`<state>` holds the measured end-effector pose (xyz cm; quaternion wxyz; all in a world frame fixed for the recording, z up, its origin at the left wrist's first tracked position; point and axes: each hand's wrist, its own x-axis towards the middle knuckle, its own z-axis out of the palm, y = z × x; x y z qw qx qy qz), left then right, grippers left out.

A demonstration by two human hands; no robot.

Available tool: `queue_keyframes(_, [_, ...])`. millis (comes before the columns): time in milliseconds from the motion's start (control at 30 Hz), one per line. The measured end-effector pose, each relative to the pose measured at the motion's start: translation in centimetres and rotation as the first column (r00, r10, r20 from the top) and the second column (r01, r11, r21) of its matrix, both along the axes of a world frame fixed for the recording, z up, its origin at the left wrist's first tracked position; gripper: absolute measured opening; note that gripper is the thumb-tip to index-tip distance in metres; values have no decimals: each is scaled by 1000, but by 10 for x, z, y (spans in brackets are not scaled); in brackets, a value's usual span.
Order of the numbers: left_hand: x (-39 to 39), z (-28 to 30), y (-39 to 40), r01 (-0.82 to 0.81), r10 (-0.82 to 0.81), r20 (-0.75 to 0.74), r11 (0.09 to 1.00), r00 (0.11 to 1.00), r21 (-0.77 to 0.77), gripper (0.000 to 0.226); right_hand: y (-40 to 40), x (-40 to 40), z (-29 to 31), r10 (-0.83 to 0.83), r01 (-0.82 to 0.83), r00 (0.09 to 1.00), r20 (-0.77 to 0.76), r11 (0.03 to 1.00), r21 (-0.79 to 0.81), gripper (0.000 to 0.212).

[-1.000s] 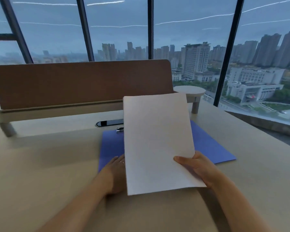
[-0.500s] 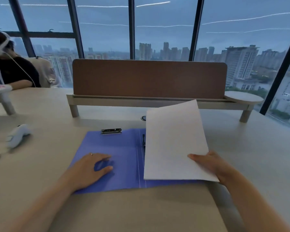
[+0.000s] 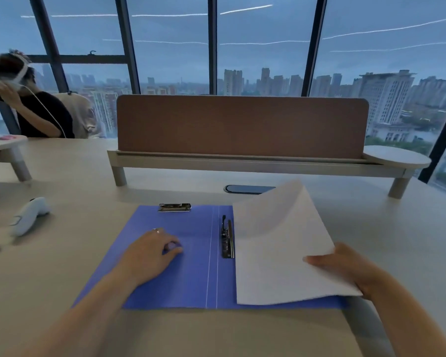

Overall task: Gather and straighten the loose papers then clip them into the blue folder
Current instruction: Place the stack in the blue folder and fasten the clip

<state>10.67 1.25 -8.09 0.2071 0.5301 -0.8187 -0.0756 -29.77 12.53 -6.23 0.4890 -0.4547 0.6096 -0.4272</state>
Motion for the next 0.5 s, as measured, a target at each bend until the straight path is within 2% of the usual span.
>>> queue_keyframes(100, [-51, -5, -7, 38, -26, -104, 993, 994, 115, 53, -2, 3, -1, 27, -27, 1000, 14, 999, 20, 73])
queue_keyframes(167, [-82, -4, -9, 44, -15, -152, 980, 988, 192, 66, -2, 3, -1, 25, -27, 998, 51, 999, 26, 74])
queue_keyframes(333, [-108, -3, -17, -17, 5, 110, 993, 994, 114, 70, -1, 1, 1, 2, -5, 997, 77, 999, 31, 43])
queue_keyframes(433, [-105, -8, -22, 6, -19, 153, 996, 988, 89, 70, 0, 2, 3, -23, 21, 996, 91, 1000, 21, 18])
queue_keyframes(500, [-104, -9, -22, 20, -32, 144, 996, 989, 82, 68, 0, 2, 5, -36, 35, 996, 80, 999, 16, 17])
